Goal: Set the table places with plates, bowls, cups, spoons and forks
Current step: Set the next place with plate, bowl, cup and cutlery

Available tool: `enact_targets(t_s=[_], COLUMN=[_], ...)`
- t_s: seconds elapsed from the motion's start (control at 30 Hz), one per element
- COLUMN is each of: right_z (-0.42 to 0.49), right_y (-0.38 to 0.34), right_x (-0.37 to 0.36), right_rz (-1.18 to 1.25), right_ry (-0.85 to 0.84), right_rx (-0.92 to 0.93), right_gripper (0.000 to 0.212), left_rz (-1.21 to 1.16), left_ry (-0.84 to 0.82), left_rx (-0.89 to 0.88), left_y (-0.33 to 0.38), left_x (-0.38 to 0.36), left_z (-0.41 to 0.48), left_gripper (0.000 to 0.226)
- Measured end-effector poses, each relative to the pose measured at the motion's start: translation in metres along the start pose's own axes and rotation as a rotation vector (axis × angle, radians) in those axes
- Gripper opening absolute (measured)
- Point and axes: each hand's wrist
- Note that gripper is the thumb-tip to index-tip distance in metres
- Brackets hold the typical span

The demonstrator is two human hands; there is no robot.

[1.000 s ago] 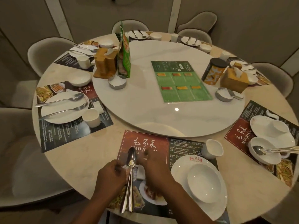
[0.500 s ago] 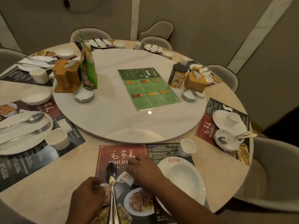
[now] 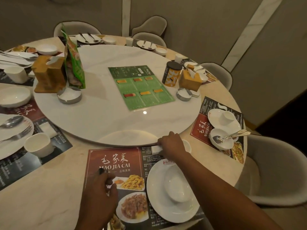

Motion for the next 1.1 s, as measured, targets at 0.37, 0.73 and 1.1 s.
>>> enact_targets(t_s=[0.37,0.73,1.1], right_z=[0.0,-0.001,-0.004], right_y=[0.003,0.008,0.015], right_x=[-0.006,-0.01,-0.013], right_rz=[-0.093,-0.109,-0.107], right_ry=[0.009,0.009,0.059], right_rx=[0.001,0.049,0.104], right_gripper=[0.02,0.017,0.017], left_rz=[0.009,0.059,0.036], left_ry=[-0.063,-0.091,-0.11], left_rx=[-0.003,-0.046,-0.048], left_y=[0.008,0.015,0.025], left_x=[-0.03,-0.055,-0.078], left_z=[-0.003,-0.006,-0.019], left_gripper=[0.032,0.033,0.026])
Point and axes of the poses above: each hand's wrist, its own z-axis towards the middle knuckle, its own x-axis out of the back of the hand, y = z × x, and after that the axes turned 5 degrees about x, right-handed
